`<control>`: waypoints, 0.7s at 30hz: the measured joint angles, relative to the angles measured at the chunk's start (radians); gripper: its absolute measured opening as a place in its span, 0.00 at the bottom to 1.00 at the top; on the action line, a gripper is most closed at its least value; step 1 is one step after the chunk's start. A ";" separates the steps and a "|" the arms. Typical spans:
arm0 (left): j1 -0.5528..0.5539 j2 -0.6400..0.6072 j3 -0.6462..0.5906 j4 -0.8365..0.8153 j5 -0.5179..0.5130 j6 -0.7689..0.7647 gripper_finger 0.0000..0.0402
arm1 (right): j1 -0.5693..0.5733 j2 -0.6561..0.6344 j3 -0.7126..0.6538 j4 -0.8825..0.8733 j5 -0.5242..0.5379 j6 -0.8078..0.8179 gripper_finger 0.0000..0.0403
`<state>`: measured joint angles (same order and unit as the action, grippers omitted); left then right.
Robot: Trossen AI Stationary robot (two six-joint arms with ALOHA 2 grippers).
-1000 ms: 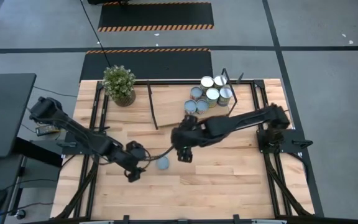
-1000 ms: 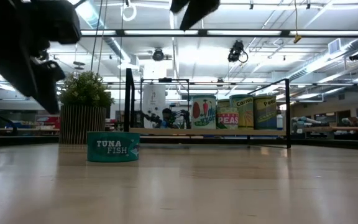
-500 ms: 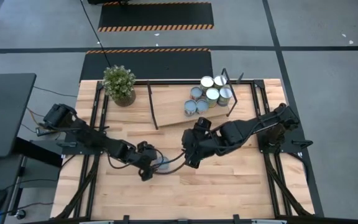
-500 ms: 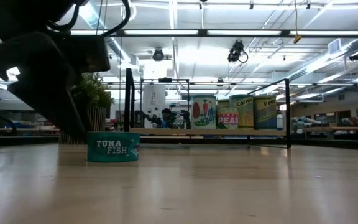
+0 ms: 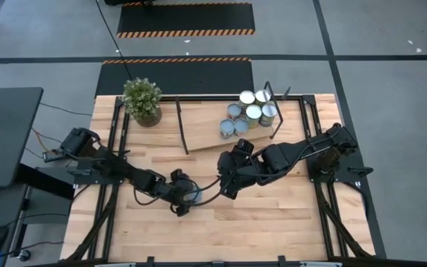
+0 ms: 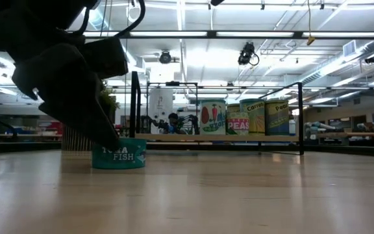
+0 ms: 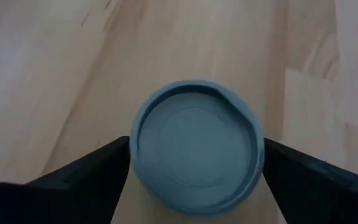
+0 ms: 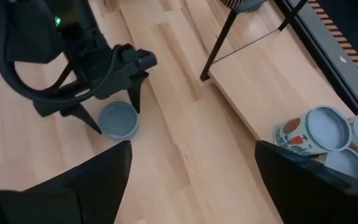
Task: Pick and place cans onto a shelf
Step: Put the canned tuna on the shelf
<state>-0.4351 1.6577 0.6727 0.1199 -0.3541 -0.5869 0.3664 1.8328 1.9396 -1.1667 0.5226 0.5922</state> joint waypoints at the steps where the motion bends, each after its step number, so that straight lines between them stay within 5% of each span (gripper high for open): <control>1: 0.000 0.010 0.000 0.013 -0.001 0.000 0.88 | 0.000 0.000 0.000 -0.002 0.001 0.000 0.86; 12: 0.003 0.046 -0.001 0.051 0.005 -0.003 0.84 | 0.000 0.000 0.000 -0.014 0.001 0.007 0.86; 21: 0.092 0.046 0.080 -0.015 0.177 -0.021 0.71 | -0.004 -0.036 0.001 -0.167 0.023 0.071 0.86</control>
<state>-0.3432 1.7037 0.7531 0.1048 -0.1775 -0.6081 0.3628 1.7965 1.9409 -1.3337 0.5456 0.6629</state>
